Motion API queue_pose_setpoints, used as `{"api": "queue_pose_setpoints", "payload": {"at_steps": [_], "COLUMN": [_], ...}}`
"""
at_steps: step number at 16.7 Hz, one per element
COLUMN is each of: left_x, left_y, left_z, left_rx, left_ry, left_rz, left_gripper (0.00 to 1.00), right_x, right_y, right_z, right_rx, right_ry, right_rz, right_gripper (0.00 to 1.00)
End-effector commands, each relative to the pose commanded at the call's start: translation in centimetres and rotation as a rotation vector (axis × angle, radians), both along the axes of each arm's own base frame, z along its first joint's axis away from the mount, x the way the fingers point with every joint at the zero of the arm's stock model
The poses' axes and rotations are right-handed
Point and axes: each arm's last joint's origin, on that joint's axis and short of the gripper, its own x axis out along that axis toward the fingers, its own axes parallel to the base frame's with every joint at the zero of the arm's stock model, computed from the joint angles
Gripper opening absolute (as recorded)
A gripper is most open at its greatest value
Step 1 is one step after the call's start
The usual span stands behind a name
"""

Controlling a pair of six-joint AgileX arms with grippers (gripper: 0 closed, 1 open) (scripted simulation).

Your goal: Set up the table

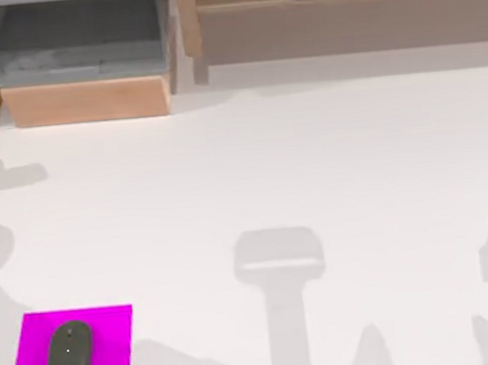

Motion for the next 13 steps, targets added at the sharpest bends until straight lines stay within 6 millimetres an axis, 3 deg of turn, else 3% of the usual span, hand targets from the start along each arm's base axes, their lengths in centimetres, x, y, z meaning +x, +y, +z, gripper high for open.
{"api": "queue_pose_setpoints", "payload": {"at_steps": [4,9,13], "left_x": [2.7,3.2,3.2], "left_y": [0.0,-0.1,-0.1], "left_z": [0.3,0.1,0.1], "left_rx": [0.004,-0.001,-0.001], "left_ry": [-0.008,0.001,0.001], "left_rz": [0.007,0.008,0.008], "left_gripper": [0.00,0.00,0.30], "right_x": [0.0,0.0,0.0], "right_y": [0.0,0.0,0.0], "right_z": [0.0,0.0,0.0], "right_rx": [0.000,0.000,0.000], "right_ry": [0.000,0.000,0.000], "right_rz": [0.000,0.000,0.000], "right_gripper": [1.00,1.00,1.00]}}
